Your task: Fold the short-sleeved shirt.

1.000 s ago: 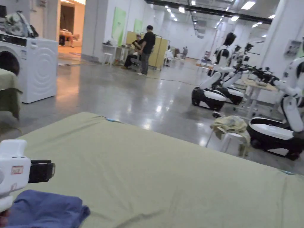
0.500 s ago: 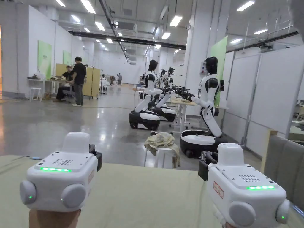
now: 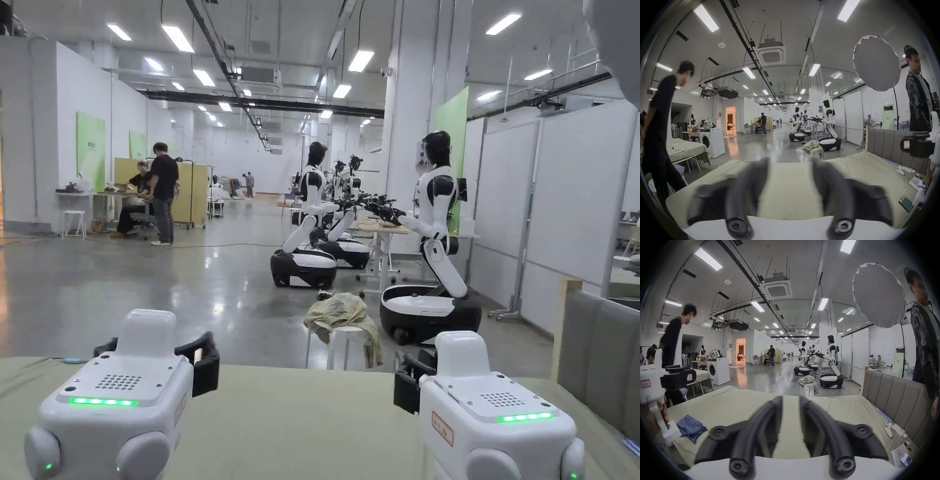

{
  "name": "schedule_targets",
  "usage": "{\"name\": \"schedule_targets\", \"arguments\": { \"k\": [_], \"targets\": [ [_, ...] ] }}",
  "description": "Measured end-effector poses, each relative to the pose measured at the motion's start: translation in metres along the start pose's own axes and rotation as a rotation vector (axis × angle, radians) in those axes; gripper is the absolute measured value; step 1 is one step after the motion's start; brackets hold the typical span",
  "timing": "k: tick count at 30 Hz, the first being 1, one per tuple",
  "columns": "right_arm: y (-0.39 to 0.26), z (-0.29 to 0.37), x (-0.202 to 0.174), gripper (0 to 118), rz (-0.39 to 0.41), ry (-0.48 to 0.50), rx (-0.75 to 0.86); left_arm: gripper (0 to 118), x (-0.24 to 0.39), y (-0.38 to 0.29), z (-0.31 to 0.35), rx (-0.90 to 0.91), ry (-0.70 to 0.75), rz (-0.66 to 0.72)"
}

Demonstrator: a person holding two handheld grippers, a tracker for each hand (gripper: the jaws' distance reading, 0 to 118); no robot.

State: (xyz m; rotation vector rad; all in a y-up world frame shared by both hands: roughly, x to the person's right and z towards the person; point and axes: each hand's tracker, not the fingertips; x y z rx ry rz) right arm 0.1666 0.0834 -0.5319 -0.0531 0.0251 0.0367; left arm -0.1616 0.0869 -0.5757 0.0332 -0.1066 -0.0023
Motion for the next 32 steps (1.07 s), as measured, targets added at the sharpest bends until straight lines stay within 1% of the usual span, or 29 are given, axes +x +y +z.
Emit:
{"name": "schedule_targets", "arguments": {
  "k": [1, 2, 3, 4, 5, 6, 8, 10, 12, 14, 15, 18, 20, 22, 24, 25, 27, 28, 29, 32],
  "targets": [
    [0.000, -0.002, -0.002, 54, 0.004, 0.009, -0.013, 112, 0.001, 0.001, 0.001, -0.001, 0.002, 0.006],
    [0.000, -0.003, -0.003, 80, 0.010, 0.016, -0.021, 114, 0.000, 0.001, 0.002, 0.002, 0.001, 0.014],
    [0.000, -0.004, -0.005, 102, 0.018, 0.018, -0.030, 114, -0.001, 0.001, 0.003, 0.013, -0.013, 0.021],
    [-0.001, -0.005, -0.007, 118, 0.023, 0.014, -0.035, 114, -0.001, 0.002, 0.002, 0.006, -0.020, 0.022],
    [-0.001, 0.000, -0.007, 118, 0.022, 0.017, -0.028, 114, 0.000, 0.003, 0.002, -0.002, -0.029, 0.023],
    [-0.001, 0.002, -0.009, 118, 0.012, 0.049, 0.013, 114, 0.001, 0.004, 0.002, -0.014, -0.035, 0.024],
    [0.003, 0.006, -0.012, 118, -0.003, 0.055, 0.016, 114, 0.001, 0.005, 0.001, -0.024, -0.045, 0.026],
    [0.008, 0.008, -0.016, 118, -0.035, 0.074, -0.005, 114, 0.003, 0.009, 0.002, -0.043, -0.056, 0.037],
    [0.015, 0.007, -0.021, 118, -0.053, 0.049, -0.032, 114, 0.002, 0.010, 0.003, -0.048, -0.069, 0.052],
    [0.022, 0.014, -0.028, 118, -0.030, -0.008, -0.047, 114, 0.003, 0.010, 0.005, -0.042, -0.070, 0.052],
    [0.025, 0.014, -0.029, 118, -0.039, -0.016, -0.060, 114, 0.003, 0.011, 0.005, -0.039, -0.068, 0.048],
    [0.034, 0.019, -0.027, 118, -0.112, -0.009, -0.124, 114, 0.001, 0.012, 0.004, -0.042, -0.063, 0.048],
    [0.036, 0.017, -0.022, 118, -0.175, -0.025, -0.159, 114, -0.001, 0.013, 0.003, -0.046, -0.059, 0.057],
    [0.035, 0.016, -0.019, 118, -0.188, -0.026, -0.162, 114, -0.002, 0.012, 0.005, -0.044, -0.052, 0.054],
    [0.032, 0.014, -0.014, 118, -0.222, -0.016, -0.168, 114, -0.005, 0.011, 0.005, -0.044, -0.045, 0.056],
    [0.030, 0.013, -0.014, 118, -0.229, -0.015, -0.173, 114, -0.005, 0.011, 0.007, -0.046, -0.046, 0.059],
    [0.028, 0.012, -0.016, 118, -0.213, -0.024, -0.171, 114, -0.006, 0.010, 0.007, -0.052, -0.045, 0.060],
    [0.026, 0.013, -0.019, 118, -0.183, -0.065, -0.145, 114, -0.007, 0.009, 0.007, -0.055, -0.040, 0.059],
    [0.025, 0.013, -0.022, 118, -0.177, -0.088, -0.130, 114, -0.008, 0.008, 0.007, -0.056, -0.038, 0.057],
    [0.027, 0.016, -0.023, 118, -0.180, -0.070, -0.135, 114, -0.010, 0.006, 0.008, -0.057, -0.033, 0.066]
  ]
}}
